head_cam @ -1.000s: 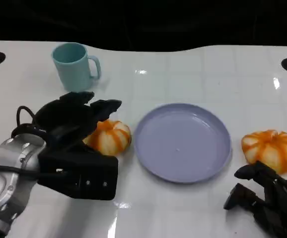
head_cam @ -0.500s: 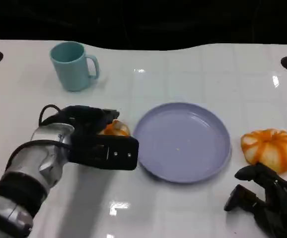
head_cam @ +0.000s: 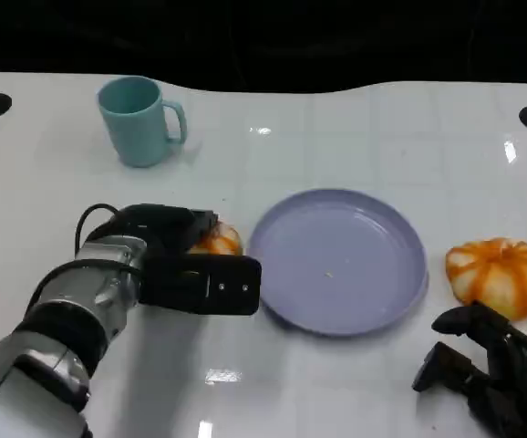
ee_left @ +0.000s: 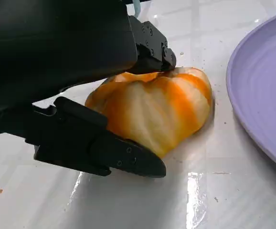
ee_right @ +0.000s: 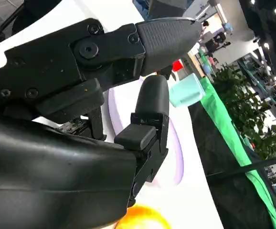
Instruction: Grasp the bread from the table and place it into the plate.
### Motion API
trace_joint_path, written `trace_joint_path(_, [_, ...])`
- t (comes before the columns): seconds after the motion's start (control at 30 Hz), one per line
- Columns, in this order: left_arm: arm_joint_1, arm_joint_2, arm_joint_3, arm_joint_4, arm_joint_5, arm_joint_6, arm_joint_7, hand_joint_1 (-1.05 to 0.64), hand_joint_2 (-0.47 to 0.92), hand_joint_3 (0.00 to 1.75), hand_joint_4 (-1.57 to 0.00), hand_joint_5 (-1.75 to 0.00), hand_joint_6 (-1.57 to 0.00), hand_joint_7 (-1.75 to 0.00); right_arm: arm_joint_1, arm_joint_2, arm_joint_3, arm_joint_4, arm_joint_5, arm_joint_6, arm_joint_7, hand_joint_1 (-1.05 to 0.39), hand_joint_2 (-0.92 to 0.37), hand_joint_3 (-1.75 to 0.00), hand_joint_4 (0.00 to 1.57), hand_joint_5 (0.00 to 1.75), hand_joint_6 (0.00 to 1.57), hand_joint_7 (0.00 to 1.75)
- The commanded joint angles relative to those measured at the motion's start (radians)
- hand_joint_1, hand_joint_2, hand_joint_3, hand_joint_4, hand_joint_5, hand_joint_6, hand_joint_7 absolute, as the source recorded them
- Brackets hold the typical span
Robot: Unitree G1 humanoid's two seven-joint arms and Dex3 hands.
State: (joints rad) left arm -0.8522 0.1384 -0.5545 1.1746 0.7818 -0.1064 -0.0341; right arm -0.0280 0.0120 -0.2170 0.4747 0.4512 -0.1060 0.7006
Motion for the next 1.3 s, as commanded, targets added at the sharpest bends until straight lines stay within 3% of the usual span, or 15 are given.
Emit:
trace_joint_path(0.03, [-0.009,-0.004,-0.011,0.054,-0.013,-0.01,0.03,-0.48,0.9,0.01,-0.23,-0.11,-0.3,-0.03,0.006,-0.013,-0.004,-0.01,0.007,0.002,-0.003,-0.53,-0.92,-0.21,0.67,1.5,0.6,1.2])
trace_joint_path(0.17, [0.0,-0.007,-0.006,0.075,-0.021,-0.023,0.104,-0.48,0.9,0.01,-0.24,-0.1,-0.31,-0.03,0.003,-0.016,-0.004,0.001,0.004,-0.008,0.006,-0.53,-0.92,-0.21,0.67,1.5,0.6,1.19])
trace_joint_path(0.2, [0.01,-0.006,-0.007,0.086,-0.015,-0.034,0.176,-0.39,0.91,0.1,-0.51,-0.28,-0.53,-0.09,-0.001,-0.018,-0.005,0.012,0.003,-0.015,0.012,-0.53,-0.92,-0.23,0.67,1.5,0.6,1.2])
trace_joint_path(0.23, [0.016,-0.005,-0.008,0.095,-0.011,-0.043,0.23,-0.33,0.92,0.12,-0.66,-0.71,-0.82,-0.1,-0.004,-0.02,-0.006,0.02,0.002,-0.02,0.016,-0.53,-0.92,-0.24,0.67,1.5,0.6,1.2])
trace_joint_path(0.3, [0.017,-0.003,-0.017,0.112,-0.003,-0.055,0.292,-0.31,0.92,0.13,-0.7,-1.0,-0.98,-0.09,-0.009,-0.021,-0.009,0.031,0.006,-0.02,0.023,-0.53,-0.92,-0.24,0.67,1.5,0.6,1.2])
trace_joint_path(0.33, [0.016,-0.002,-0.021,0.119,0.0,-0.059,0.311,-0.29,0.92,0.09,-0.72,-1.42,-1.08,-0.24,-0.011,-0.021,-0.011,0.035,0.009,-0.018,0.027,-0.52,-0.92,-0.24,0.67,1.5,0.59,1.19])
trace_joint_path(0.37, [0.018,0.0,-0.02,0.125,-0.001,-0.058,0.347,-0.29,0.92,0.07,-0.72,-1.58,-1.03,-0.43,-0.011,-0.018,-0.014,0.036,0.011,-0.019,0.026,-0.52,-0.92,-0.24,0.67,1.49,0.59,1.18])
trace_joint_path(0.4, [0.019,0.001,-0.017,0.129,-0.004,-0.057,0.372,-0.25,0.92,0.14,-0.79,-1.68,-0.79,-1.13,-0.01,-0.016,-0.015,0.036,0.01,-0.021,0.023,-0.51,-0.92,-0.24,0.67,1.49,0.59,1.18])
trace_joint_path(0.43, [0.019,0.001,-0.016,0.132,-0.007,-0.057,0.388,-0.24,0.92,0.15,-0.81,-1.71,-0.69,-1.38,-0.009,-0.014,-0.016,0.035,0.009,-0.024,0.021,-0.51,-0.92,-0.24,0.68,1.49,0.59,1.18])
trace_joint_path(0.47, [0.018,0.001,-0.016,0.135,-0.009,-0.057,0.397,-0.23,0.92,0.16,-0.82,-1.73,-0.64,-1.51,-0.009,-0.013,-0.016,0.035,0.009,-0.025,0.02,-0.5,-0.92,-0.24,0.68,1.49,0.59,1.18])
trace_joint_path(0.57, [0.022,0.01,0.0,0.136,-0.025,-0.086,0.444,-0.17,0.92,0.19,-0.84,-1.74,-0.6,-1.71,-0.011,-0.016,-0.014,0.038,0.006,-0.024,0.018,-0.52,-0.92,-0.23,0.68,1.49,0.59,1.18])
trace_joint_path(0.8, [0.025,0.005,0.042,0.127,-0.066,-0.113,0.482,-0.16,0.92,0.2,-0.84,-1.75,-0.59,-1.75,-0.02,-0.02,-0.018,0.055,0.011,-0.025,0.032,-0.52,-0.92,-0.22,0.67,1.49,0.59,1.19])
trace_joint_path(0.87, [0.029,-0.004,0.109,0.104,-0.136,-0.142,0.504,-0.18,0.78,0.69,-0.87,-1.75,-0.61,-1.75,-0.033,-0.026,-0.022,0.075,0.017,-0.024,0.047,-0.51,-0.92,-0.23,0.67,1.49,0.59,1.19])
trace_joint_path(0.97, [0.022,-0.014,0.151,0.082,-0.189,-0.169,0.489,-0.19,0.69,0.94,-0.87,-1.75,-0.63,-1.75,-0.044,-0.031,-0.026,0.094,0.024,-0.019,0.058,-0.5,-0.92,-0.23,0.66,1.48,0.59,1.18])
trace_joint_path(1.3, [0.004,-0.046,0.148,0.004,-0.188,-0.261,0.546,-0.14,0.51,1.22,-0.91,-1.75,-0.7,-1.75,-0.053,-0.035,-0.028,0.109,0.017,-0.024,0.052,-0.51,-0.92,-0.23,0.66,1.51,0.56,1.21])
